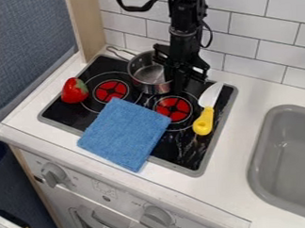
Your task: Take the pan and put it in the center high side of the two burners
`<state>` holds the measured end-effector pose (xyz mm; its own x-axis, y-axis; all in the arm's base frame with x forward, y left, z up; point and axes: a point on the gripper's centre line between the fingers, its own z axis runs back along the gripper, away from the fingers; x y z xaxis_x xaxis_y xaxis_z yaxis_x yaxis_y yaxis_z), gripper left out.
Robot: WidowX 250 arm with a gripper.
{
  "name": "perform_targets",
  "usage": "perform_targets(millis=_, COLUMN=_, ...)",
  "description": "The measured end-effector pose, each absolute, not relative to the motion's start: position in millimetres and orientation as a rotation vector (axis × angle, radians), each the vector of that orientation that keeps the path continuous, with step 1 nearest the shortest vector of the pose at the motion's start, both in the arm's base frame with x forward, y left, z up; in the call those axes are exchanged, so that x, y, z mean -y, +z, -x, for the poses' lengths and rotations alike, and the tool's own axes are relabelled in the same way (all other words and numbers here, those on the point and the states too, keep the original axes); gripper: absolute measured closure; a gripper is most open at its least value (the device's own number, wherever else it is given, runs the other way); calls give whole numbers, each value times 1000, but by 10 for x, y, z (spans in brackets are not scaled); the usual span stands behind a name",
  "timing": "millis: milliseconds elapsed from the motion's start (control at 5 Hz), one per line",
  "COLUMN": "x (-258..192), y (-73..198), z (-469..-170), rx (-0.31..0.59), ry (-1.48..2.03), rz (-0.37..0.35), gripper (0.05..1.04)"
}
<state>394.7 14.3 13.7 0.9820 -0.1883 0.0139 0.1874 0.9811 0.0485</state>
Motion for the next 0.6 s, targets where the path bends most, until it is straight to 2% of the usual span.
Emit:
perform_targets(millis=200, x=-103, y=327, z=-3948, rx=79, ry=-133, rz=-7, gripper=541)
perform_targets(millis=400, x=-173, y=651, z=-3901, rx=163, ry=-58, rz=2, gripper=241)
perform_targets(millis=600, x=-202, y=805, z=-3793, rx=194, ry=6, rz=-19, gripper=74)
